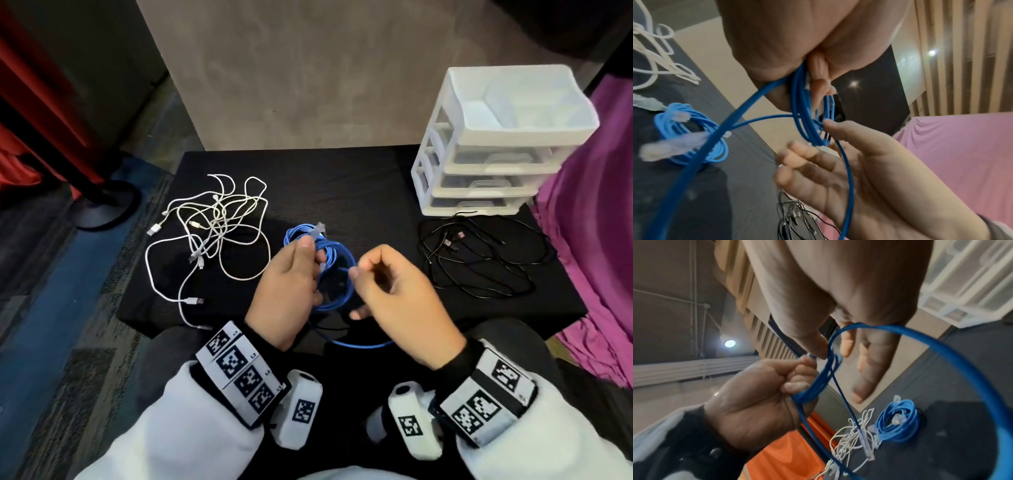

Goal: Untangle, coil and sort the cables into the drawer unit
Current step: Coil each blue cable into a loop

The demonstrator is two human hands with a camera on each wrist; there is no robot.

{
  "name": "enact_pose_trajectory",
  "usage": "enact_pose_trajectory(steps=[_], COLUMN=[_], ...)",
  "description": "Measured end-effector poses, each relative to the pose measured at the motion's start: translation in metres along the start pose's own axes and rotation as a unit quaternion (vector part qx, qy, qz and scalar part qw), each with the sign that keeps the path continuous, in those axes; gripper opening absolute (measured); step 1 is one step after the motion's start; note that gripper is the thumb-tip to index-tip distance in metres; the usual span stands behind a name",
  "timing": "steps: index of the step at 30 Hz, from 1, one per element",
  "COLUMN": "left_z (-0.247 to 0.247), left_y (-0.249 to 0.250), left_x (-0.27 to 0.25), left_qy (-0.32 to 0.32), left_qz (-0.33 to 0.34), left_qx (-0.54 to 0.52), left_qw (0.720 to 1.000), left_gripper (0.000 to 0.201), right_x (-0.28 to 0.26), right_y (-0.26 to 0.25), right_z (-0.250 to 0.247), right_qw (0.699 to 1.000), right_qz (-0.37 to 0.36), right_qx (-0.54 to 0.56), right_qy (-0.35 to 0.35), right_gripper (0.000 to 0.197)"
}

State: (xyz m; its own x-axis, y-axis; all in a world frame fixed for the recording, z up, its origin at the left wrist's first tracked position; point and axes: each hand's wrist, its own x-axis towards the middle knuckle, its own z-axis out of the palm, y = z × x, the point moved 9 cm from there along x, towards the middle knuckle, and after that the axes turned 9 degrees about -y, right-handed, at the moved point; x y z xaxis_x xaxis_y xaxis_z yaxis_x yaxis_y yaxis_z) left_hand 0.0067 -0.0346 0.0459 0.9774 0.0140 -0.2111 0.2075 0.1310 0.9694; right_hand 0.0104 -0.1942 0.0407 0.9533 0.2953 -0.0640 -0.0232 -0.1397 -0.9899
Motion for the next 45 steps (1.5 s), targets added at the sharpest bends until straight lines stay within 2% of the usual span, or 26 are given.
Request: enact_pose_trajectory(steps=[2,5,10,11,13,15,17,19,22,24,26,27,30,31,34,39,40,42,45], left_z=[0.015,0.024,0.019,0.017,0.01,0.0,-0.015,-0.031,-0.04,-0.032,-0.017,-0.009,0.013,0.017,0.017,0.019,0.021,0.025,0.017], left_y=[0.005,0.009,0.004,0.002,-0.004,-0.01,-0.014,-0.019,-0.026,-0.026,-0.021,-0.02,-0.011,-0.009,-0.004,-0.005,-0.006,-0.005,-0.001], left_x=[-0.005,-0.008,-0.005,-0.005,-0.004,-0.005,-0.005,-0.005,-0.005,-0.006,-0.007,-0.006,-0.007,-0.007,-0.006,-0.01,-0.01,-0.011,-0.004], left_qy=[-0.043,-0.073,-0.08,-0.083,-0.091,-0.096,-0.091,-0.077,-0.072,-0.084,-0.113,-0.131,-0.194,-0.208,-0.22,-0.24,-0.239,-0.226,-0.166], left_qz=[0.016,0.032,-0.004,-0.014,-0.035,-0.052,-0.062,-0.073,-0.094,-0.097,-0.088,-0.08,-0.044,-0.033,-0.025,-0.049,-0.059,-0.062,-0.028], left_qx=[0.021,0.05,-0.026,-0.04,-0.068,-0.087,-0.088,-0.085,-0.078,-0.053,-0.012,0.017,0.12,0.154,0.207,0.186,0.159,0.095,0.039], left_qw=[0.999,0.996,0.996,0.996,0.993,0.99,0.99,0.991,0.99,0.99,0.99,0.988,0.973,0.965,0.953,0.951,0.956,0.967,0.985], left_gripper=[0.037,0.038,0.037,0.037,0.038,0.038,0.037,0.036,0.037,0.036,0.036,0.037,0.041,0.043,0.043,0.064,0.065,0.051,0.045], right_x=[0.002,0.001,-0.001,0.002,0.011,0.019,0.025,0.027,0.024,0.017,0.013,0.011,0.01,0.01,0.009,0.003,0.004,0.006,0.005], right_y=[0.005,0.006,0.006,0.004,0.006,0.007,0.003,-0.005,-0.029,-0.048,-0.056,-0.052,-0.027,-0.02,-0.018,-0.024,-0.022,-0.021,-0.023], right_z=[0.01,0.026,0.021,0.012,-0.018,-0.06,-0.1,-0.13,-0.14,-0.119,-0.082,-0.063,-0.014,-0.004,0.002,0.01,0.008,-0.001,-0.012], right_qw=[0.999,0.989,0.922,0.911,0.9,0.901,0.9,0.914,0.967,0.993,0.987,0.984,0.984,0.982,0.978,0.973,0.977,0.985,0.992], right_qz=[0.016,0.05,0.093,0.094,0.089,0.068,0.035,-0.002,-0.064,-0.096,-0.109,-0.105,-0.068,-0.063,-0.067,-0.083,-0.075,-0.073,-0.082], right_qx=[0.018,0.112,0.359,0.389,0.424,0.427,0.424,0.39,0.231,0.044,-0.116,-0.146,-0.137,-0.142,-0.153,-0.14,-0.128,-0.114,-0.081], right_qy=[-0.024,-0.08,-0.11,-0.103,-0.045,0.042,0.092,0.109,0.085,0.049,0.013,-0.013,-0.093,-0.109,-0.128,-0.163,-0.152,-0.107,-0.046], right_gripper=[0.006,0.028,0.03,0.032,0.025,0.017,0.019,0.02,0.027,0.027,0.017,0.021,0.068,0.072,0.047,0.035,0.03,0.023,0.017])
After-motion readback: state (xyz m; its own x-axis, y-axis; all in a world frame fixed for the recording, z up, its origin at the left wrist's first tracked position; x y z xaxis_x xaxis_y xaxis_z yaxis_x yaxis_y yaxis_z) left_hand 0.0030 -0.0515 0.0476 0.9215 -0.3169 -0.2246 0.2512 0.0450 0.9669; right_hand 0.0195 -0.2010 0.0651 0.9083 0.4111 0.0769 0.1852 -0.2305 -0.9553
